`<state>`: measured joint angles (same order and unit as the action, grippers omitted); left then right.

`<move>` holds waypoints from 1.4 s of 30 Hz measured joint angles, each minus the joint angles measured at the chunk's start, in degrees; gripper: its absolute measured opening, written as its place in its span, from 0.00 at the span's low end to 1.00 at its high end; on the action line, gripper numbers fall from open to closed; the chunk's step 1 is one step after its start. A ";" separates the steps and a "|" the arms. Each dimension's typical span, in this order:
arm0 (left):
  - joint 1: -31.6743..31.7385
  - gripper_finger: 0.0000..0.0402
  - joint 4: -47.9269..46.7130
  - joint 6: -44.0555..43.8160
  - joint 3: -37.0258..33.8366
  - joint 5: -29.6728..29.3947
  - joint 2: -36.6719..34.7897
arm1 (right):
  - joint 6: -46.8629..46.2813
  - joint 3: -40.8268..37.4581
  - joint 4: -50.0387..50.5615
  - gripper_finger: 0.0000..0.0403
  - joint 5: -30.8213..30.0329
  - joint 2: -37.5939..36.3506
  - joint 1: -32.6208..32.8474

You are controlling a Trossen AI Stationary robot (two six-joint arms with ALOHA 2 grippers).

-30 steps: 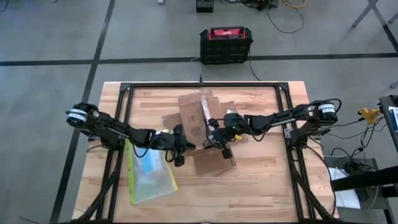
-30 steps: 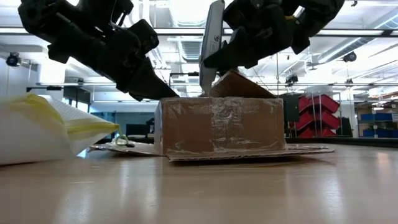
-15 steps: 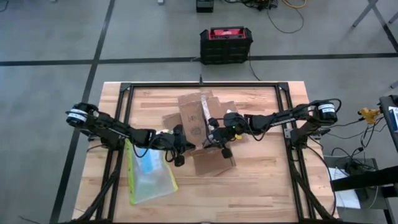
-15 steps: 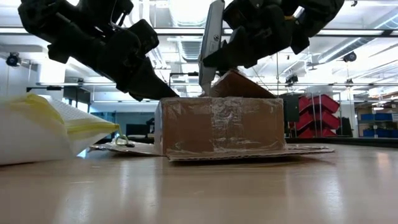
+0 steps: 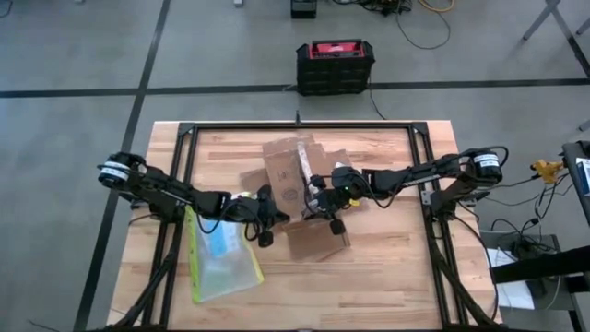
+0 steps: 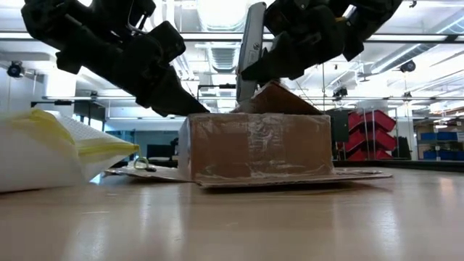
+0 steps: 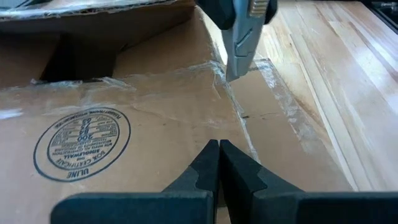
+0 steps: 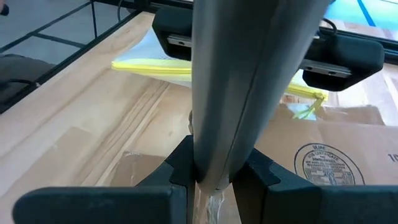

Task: Unpack boxes
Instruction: Break down the brown box using the gray cutter

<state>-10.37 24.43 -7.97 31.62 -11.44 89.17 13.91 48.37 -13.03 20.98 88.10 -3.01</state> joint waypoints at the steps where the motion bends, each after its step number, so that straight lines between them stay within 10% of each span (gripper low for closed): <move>1: -0.04 0.00 -0.44 0.04 0.04 0.04 0.00 | 0.02 -0.16 0.61 0.13 -0.17 -0.50 0.00; 29: -1.09 0.00 -0.07 1.46 -0.09 -0.02 -0.27 | -0.23 -1.65 12.85 0.13 -2.23 -10.15 -1.05; 42: -1.23 0.00 -9.71 6.63 0.79 -2.49 -16.59 | -0.81 -1.92 19.28 0.13 -12.27 -19.45 -1.09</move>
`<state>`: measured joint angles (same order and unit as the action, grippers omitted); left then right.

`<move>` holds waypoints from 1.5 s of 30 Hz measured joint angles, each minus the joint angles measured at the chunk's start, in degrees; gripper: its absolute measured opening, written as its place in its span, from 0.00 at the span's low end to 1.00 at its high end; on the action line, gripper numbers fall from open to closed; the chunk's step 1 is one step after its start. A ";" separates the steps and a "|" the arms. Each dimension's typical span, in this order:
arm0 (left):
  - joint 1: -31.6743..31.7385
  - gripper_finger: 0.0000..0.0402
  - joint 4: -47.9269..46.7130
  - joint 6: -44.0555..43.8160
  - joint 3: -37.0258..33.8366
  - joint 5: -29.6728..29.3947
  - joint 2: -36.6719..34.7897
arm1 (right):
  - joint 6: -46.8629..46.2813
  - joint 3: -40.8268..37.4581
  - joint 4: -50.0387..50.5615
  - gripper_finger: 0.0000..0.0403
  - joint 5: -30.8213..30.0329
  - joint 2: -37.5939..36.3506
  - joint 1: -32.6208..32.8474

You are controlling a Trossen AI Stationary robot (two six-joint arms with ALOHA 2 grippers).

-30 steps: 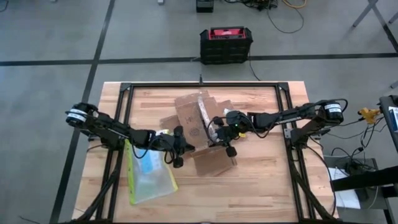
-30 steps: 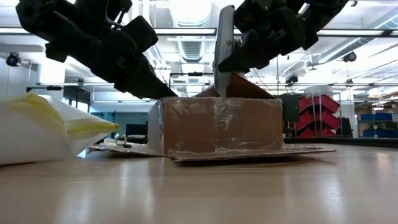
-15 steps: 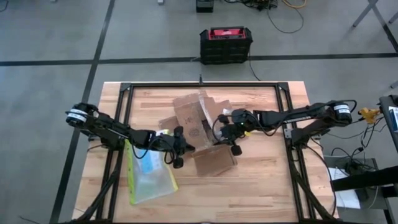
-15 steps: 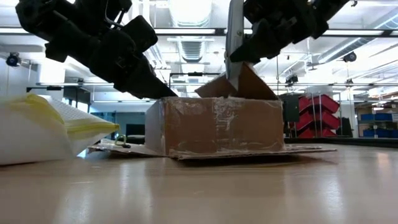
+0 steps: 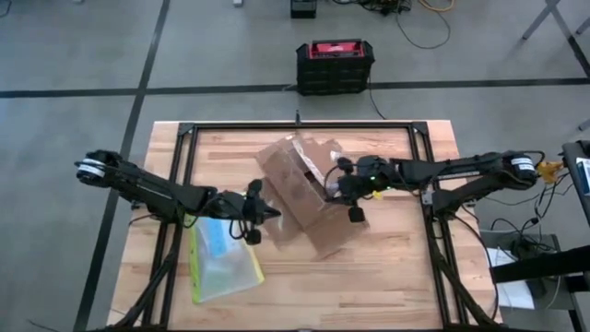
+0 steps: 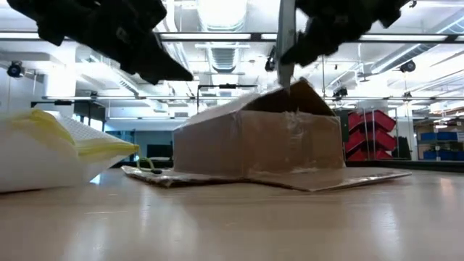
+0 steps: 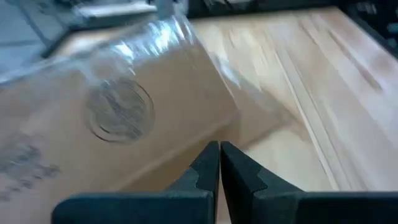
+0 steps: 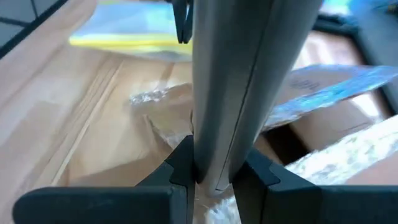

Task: Unpack boxes
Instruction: Break down the brown box using the gray cutter

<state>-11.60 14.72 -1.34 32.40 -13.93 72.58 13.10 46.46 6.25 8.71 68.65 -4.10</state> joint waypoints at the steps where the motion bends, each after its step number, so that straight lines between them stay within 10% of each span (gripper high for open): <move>1: 0.02 0.00 -0.16 0.00 -0.04 -0.06 -0.07 | -0.10 0.04 -0.48 0.13 0.04 -1.07 0.06; 10: 0.11 0.00 0.42 0.33 2.29 -0.37 1.51 | -7.53 0.24 -0.37 0.13 -4.79 -9.72 -2.27; 21: -2.13 0.00 -8.90 1.55 8.88 -0.65 -1.00 | -33.72 0.17 41.00 0.13 -16.20 -13.43 -18.16; 35: -20.23 0.00 -9.65 -0.26 7.83 -12.14 -7.04 | -41.79 -8.78 49.99 0.13 -7.38 0.79 -24.33; 45: -21.40 0.00 -6.99 -0.79 7.99 -12.66 -2.52 | -39.77 -12.95 50.71 0.18 -3.47 9.10 -24.34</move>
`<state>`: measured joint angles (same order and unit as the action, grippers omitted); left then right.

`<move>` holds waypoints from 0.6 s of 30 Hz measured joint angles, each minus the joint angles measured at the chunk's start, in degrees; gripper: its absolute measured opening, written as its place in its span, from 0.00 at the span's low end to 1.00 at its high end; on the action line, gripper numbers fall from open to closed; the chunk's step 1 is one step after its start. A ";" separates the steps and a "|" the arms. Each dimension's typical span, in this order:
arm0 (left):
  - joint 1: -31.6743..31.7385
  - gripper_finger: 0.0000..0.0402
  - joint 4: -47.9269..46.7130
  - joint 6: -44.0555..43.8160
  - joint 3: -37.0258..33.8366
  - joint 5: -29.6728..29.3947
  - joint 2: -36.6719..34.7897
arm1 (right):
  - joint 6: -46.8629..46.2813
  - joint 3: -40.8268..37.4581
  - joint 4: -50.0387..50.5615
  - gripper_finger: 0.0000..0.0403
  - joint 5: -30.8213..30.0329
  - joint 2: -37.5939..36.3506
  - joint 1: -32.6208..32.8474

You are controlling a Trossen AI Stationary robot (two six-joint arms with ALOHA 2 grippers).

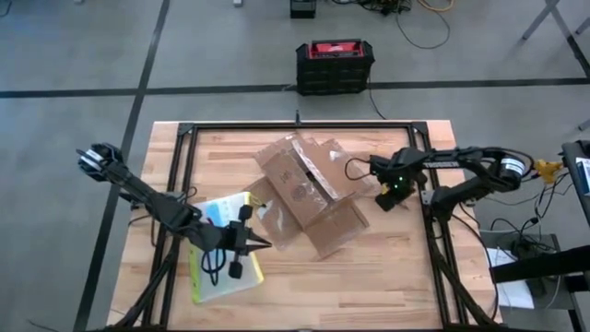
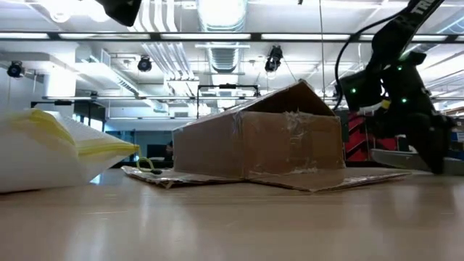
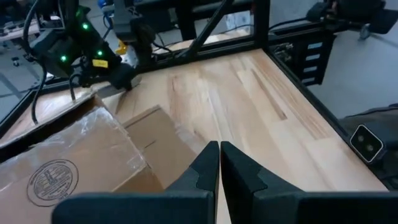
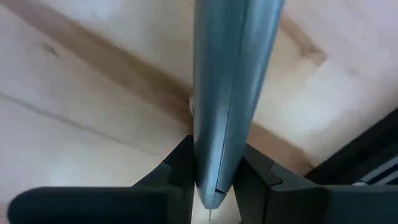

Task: Unpack boxes
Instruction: Break down the brown box using the gray cutter

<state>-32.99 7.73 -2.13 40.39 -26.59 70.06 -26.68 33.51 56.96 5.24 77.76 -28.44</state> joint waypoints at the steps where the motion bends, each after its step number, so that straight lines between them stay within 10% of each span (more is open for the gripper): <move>1: 0.02 0.00 0.03 0.02 0.01 0.00 0.25 | 0.26 -0.10 0.00 0.19 0.12 0.47 0.00; 18: -0.28 0.00 3.48 -6.36 -0.23 -0.09 4.47 | 5.70 8.32 8.81 0.26 0.75 -1.78 0.06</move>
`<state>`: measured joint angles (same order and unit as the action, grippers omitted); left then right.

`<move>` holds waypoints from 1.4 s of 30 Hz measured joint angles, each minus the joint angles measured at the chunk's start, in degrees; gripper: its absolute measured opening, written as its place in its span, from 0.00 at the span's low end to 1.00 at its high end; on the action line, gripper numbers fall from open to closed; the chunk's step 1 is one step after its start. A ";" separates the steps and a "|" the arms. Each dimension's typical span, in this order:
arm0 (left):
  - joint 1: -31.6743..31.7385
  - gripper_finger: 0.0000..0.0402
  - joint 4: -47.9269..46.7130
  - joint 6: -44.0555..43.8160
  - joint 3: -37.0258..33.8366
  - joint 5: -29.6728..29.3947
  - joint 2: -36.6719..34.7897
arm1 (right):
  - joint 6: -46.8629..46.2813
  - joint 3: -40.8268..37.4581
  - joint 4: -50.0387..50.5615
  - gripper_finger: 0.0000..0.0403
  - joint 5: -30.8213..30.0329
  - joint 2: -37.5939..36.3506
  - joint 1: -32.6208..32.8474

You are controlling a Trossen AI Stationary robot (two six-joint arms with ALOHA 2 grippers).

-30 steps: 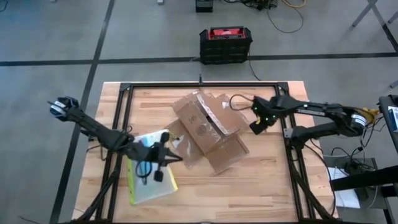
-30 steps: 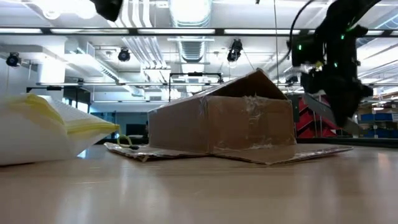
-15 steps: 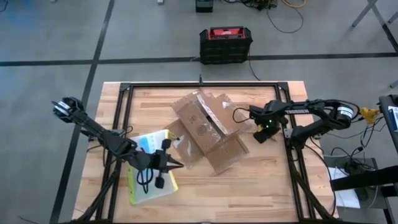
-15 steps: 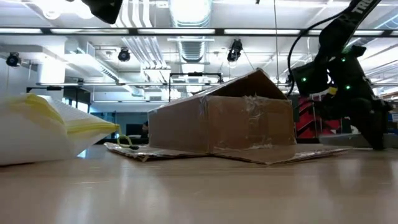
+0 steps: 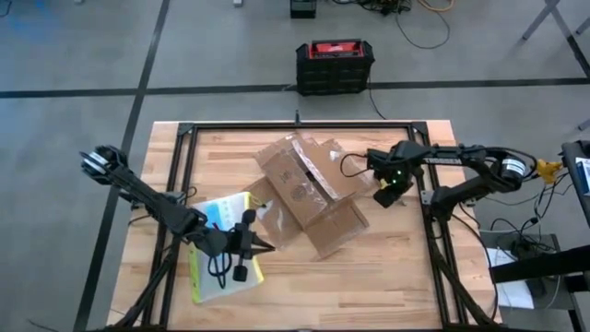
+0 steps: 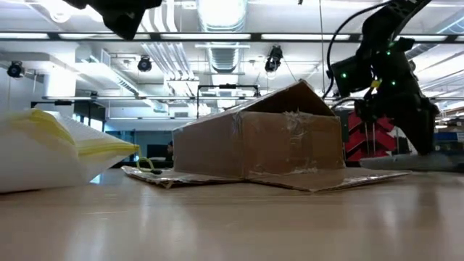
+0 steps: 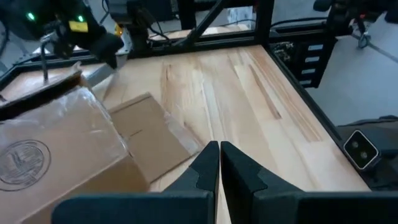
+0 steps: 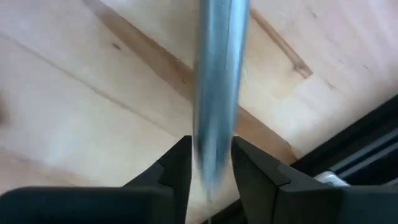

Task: Unpack boxes
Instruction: Break down the brown box using the gray cutter

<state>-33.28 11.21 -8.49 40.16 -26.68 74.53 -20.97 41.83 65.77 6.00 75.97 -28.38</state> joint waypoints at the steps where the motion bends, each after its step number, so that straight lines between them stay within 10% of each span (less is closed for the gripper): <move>1: 0.00 0.00 0.42 -0.08 0.00 0.02 0.56 | 0.39 0.27 0.03 0.27 -0.19 -0.24 0.00; 13: -0.11 0.00 1.43 -1.40 0.13 -2.75 1.19 | -5.02 5.23 7.44 0.41 5.29 -3.13 2.69; 20: 0.17 0.00 1.40 -3.19 0.15 -3.34 3.09 | -5.50 10.04 0.39 0.40 9.80 -7.93 14.79; 27: 0.28 0.00 1.63 -5.19 0.15 -10.19 6.11 | -7.85 7.41 -23.32 0.34 -7.91 -11.57 36.59; 32: 0.60 0.00 3.24 -5.56 0.15 -14.16 8.35 | -10.58 6.70 -26.21 0.27 -32.77 -9.64 51.08; 42: 5.20 0.00 8.70 -6.84 0.15 -16.31 13.56 | -5.91 6.59 -35.48 0.04 -49.96 3.78 54.56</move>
<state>-28.08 19.91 -15.33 40.32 -42.98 88.10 -26.89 48.42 30.29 -43.97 79.75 26.18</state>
